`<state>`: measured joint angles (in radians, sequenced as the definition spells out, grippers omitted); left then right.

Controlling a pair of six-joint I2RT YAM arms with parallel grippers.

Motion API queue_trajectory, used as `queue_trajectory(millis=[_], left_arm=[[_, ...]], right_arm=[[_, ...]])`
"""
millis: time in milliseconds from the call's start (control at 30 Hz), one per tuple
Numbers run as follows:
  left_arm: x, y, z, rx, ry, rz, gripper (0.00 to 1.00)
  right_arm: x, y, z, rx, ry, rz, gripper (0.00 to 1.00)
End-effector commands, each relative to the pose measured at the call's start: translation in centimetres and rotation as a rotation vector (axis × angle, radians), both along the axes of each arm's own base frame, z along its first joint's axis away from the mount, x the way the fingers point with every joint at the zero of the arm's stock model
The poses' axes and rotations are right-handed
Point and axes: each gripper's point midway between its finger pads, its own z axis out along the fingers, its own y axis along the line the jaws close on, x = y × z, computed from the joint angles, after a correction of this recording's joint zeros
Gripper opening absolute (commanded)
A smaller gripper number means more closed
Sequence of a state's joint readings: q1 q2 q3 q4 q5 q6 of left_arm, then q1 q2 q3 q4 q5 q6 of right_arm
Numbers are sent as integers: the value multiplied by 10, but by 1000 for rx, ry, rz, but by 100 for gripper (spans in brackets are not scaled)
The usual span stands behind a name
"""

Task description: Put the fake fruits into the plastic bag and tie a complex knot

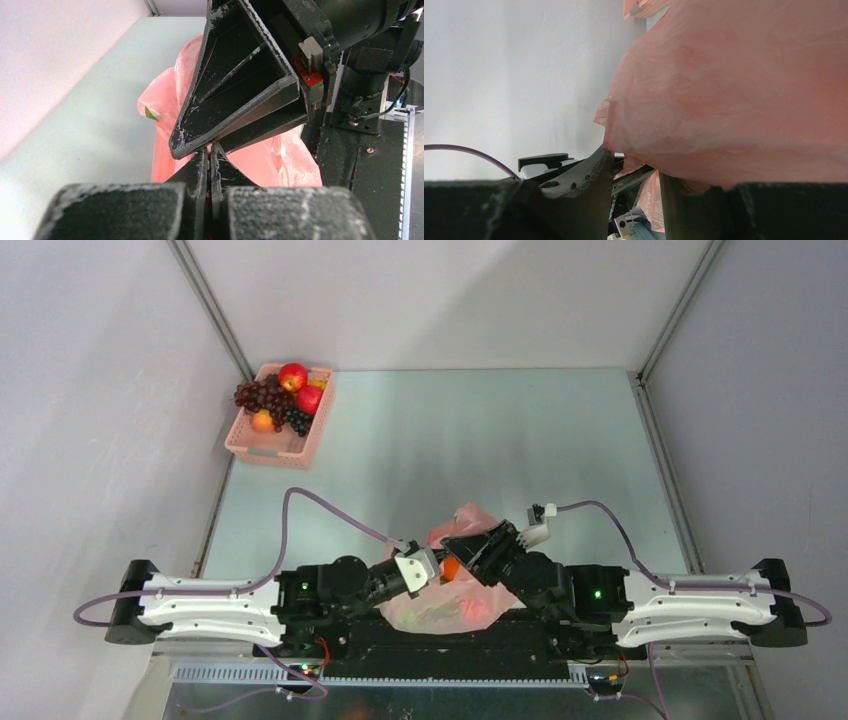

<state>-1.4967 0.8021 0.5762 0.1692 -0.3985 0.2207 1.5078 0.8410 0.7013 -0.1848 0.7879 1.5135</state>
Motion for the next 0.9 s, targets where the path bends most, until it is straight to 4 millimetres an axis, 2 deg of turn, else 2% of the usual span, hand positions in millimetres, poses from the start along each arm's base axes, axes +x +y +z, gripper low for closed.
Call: queue_trajectory(millis=[0,300,467,533,633,767,867], left_arm=[[-19,-8,26,-43,-15,-100,0],[-30,-11,27,28,-22,-137,0],[-30,-7,27,47,-7,-127,9],[-31,-4,29,48,9,-123,16],[-34,3,36,25,41,-130,41],[-36,16,44,5,88,-128,68],[-35,32,62,-52,125,-109,77]], right_arm=[[3,5,11,27,-24,21,21],[4,8,6,22,0,45,14],[4,9,6,25,3,50,6],[5,8,7,26,4,43,0],[5,5,8,28,1,34,0],[6,4,9,27,-6,26,0],[8,2,8,14,-20,18,0]])
